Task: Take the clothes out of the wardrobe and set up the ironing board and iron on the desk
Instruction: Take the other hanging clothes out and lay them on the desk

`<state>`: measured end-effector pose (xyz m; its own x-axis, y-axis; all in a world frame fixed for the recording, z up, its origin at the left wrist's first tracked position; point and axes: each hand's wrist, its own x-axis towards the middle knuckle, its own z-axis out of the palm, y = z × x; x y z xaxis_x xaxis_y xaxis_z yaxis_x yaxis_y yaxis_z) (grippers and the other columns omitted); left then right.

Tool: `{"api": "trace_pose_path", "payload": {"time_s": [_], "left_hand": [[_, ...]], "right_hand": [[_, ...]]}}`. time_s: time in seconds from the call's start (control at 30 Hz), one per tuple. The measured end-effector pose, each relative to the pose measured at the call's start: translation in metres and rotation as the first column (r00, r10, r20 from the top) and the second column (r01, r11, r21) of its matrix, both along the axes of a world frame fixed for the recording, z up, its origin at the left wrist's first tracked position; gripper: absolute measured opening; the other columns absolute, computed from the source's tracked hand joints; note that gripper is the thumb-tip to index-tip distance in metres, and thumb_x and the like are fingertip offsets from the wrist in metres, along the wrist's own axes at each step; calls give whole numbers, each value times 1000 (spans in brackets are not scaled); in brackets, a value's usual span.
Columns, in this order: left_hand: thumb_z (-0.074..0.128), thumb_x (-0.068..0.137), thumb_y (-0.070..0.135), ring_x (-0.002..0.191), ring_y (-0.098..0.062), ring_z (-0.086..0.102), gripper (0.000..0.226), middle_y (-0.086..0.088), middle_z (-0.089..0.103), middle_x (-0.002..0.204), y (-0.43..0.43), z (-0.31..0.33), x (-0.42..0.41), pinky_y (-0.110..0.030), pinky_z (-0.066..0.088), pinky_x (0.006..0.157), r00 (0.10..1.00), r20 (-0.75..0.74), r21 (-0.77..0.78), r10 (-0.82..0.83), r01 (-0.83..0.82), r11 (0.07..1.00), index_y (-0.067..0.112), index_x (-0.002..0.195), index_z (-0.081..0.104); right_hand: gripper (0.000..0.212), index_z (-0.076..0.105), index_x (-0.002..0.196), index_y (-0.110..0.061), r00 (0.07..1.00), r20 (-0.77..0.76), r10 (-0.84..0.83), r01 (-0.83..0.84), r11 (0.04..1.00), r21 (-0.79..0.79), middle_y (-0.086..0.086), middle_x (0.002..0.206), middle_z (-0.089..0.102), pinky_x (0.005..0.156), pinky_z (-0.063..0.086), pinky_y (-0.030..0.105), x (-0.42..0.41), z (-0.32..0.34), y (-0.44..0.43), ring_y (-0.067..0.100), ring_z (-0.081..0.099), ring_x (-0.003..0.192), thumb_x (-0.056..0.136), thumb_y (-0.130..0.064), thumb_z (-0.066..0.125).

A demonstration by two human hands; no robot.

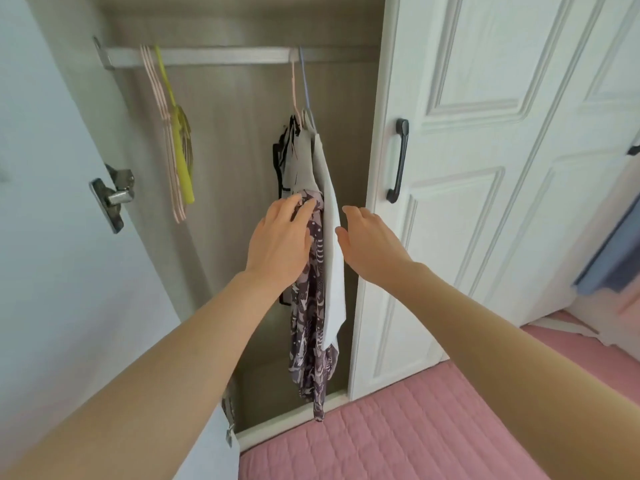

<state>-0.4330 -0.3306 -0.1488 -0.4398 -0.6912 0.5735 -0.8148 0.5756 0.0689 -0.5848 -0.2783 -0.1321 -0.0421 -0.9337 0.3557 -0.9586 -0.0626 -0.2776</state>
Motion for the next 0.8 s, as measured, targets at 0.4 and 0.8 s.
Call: {"api": "trace_pose_path", "payload": {"time_s": [0.4, 0.8], "left_hand": [[40, 98, 31, 124, -27, 47, 34, -7, 48, 137, -70, 28, -15, -38, 50, 84, 998, 63, -137, -25, 34, 990, 15, 125, 55], [54, 91, 14, 109, -30, 55, 41, -11, 54, 126, -143, 71, -39, -34, 44, 82, 847, -516, 364, 128, 81, 928, 9, 130, 42]], "right_hand": [[34, 43, 127, 1, 992, 124, 23, -16, 998, -55, 18, 116, 56, 76, 40, 27, -2, 38, -93, 32, 56, 104, 100, -18, 43], [66, 19, 149, -17, 840, 540, -52, 42, 999, 30, 15, 129, 50, 68, 45, 30, -3, 58, -156, 28, 55, 99, 91, -2, 47]]}}
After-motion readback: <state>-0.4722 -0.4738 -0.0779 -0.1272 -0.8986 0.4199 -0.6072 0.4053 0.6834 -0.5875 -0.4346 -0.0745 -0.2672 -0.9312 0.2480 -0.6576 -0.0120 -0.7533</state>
